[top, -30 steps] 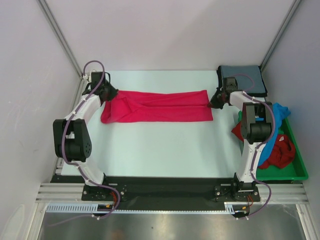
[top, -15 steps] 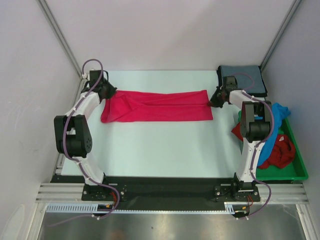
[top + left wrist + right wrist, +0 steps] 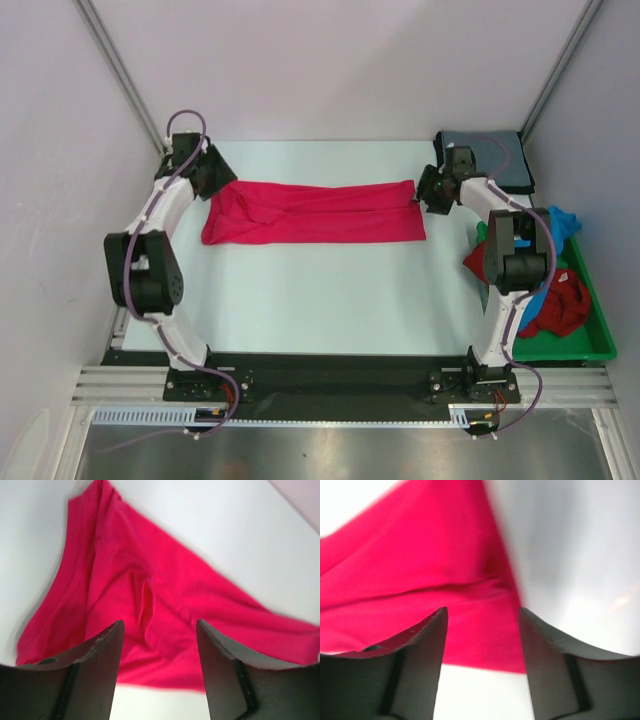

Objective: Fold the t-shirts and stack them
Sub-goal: Fold the tshirt

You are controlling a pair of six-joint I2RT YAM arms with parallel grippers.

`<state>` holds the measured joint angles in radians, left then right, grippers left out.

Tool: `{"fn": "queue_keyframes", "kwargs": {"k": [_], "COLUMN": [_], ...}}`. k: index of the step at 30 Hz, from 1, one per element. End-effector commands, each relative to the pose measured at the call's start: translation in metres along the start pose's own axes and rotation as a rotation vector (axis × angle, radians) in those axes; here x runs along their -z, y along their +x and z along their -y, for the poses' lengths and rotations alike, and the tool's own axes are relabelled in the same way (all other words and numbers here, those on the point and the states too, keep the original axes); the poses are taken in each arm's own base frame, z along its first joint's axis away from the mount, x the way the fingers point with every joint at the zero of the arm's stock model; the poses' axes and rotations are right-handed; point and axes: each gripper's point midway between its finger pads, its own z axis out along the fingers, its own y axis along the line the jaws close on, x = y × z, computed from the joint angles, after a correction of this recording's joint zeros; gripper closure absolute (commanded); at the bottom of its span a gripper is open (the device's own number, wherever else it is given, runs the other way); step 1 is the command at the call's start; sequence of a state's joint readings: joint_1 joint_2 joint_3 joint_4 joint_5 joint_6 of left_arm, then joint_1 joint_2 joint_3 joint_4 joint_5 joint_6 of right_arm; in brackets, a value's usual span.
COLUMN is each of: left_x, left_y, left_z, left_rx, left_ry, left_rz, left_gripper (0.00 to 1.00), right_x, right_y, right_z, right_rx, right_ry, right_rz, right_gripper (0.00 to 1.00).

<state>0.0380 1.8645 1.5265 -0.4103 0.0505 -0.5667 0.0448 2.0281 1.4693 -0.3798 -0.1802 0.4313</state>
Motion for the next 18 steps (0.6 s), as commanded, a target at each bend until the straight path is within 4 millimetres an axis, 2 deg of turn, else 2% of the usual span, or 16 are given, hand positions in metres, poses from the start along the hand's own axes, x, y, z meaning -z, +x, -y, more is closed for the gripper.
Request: {"fn": "queue_keyframes", "kwargs": {"k": [1, 2, 3, 4, 5, 6, 7, 8, 10, 11, 12, 13, 15, 16, 18], "left_x": [0.054, 0.054, 0.065, 0.066, 0.064, 0.065, 0.064, 0.061, 0.054, 0.050, 0.047, 0.044, 0.032, 0.027, 0.014], "left_y": [0.002, 0.022, 0.021, 0.026, 0.043, 0.046, 0.053, 0.064, 0.069, 0.071, 0.071, 0.071, 0.074, 0.072, 0.069], "left_z": [0.000, -0.013, -0.019, -0.026, -0.039, -0.048, -0.048, -0.056, -0.067, -0.071, -0.075, -0.077, -0.084, -0.084, -0.088], "left_rx": [-0.049, -0.039, -0.030, -0.024, -0.017, 0.000, 0.014, 0.029, 0.046, 0.047, 0.049, 0.052, 0.072, 0.084, 0.086], "left_ry": [0.041, 0.024, 0.024, 0.016, -0.004, -0.010, 0.020, 0.016, 0.007, 0.000, -0.007, -0.012, -0.024, -0.018, -0.031], "left_rz": [0.022, -0.019, -0.003, -0.002, -0.035, -0.045, -0.071, -0.100, -0.117, -0.124, -0.128, -0.132, -0.158, -0.161, -0.158], "left_gripper": [0.34, 0.38, 0.41, 0.46, 0.53, 0.54, 0.56, 0.62, 0.64, 0.67, 0.69, 0.69, 0.73, 0.73, 0.74], "right_x": [0.039, 0.040, 0.039, 0.043, 0.044, 0.035, 0.034, 0.041, 0.029, 0.036, 0.038, 0.030, 0.035, 0.027, 0.028], "right_y": [-0.008, -0.001, 0.002, 0.010, 0.019, 0.029, 0.036, 0.052, 0.067, 0.070, 0.082, 0.094, 0.106, 0.115, 0.127], "right_z": [-0.081, -0.100, -0.118, -0.153, -0.172, -0.190, -0.207, -0.240, -0.266, -0.287, -0.304, -0.311, -0.336, -0.338, -0.353], "right_rx": [0.218, 0.239, 0.257, 0.290, 0.307, 0.326, 0.332, 0.345, 0.346, 0.348, 0.368, 0.376, 0.384, 0.371, 0.346], "right_ry": [-0.159, -0.216, -0.260, -0.332, -0.388, -0.430, -0.471, -0.563, -0.635, -0.685, -0.722, -0.732, -0.803, -0.814, -0.871], "right_rz": [0.103, 0.092, 0.092, 0.091, 0.068, 0.052, 0.042, 0.010, -0.016, -0.020, -0.029, -0.050, -0.064, -0.093, -0.132], "right_gripper": [0.35, 0.33, 0.33, 0.33, 0.34, 0.34, 0.34, 0.35, 0.37, 0.39, 0.40, 0.40, 0.44, 0.45, 0.48]}}
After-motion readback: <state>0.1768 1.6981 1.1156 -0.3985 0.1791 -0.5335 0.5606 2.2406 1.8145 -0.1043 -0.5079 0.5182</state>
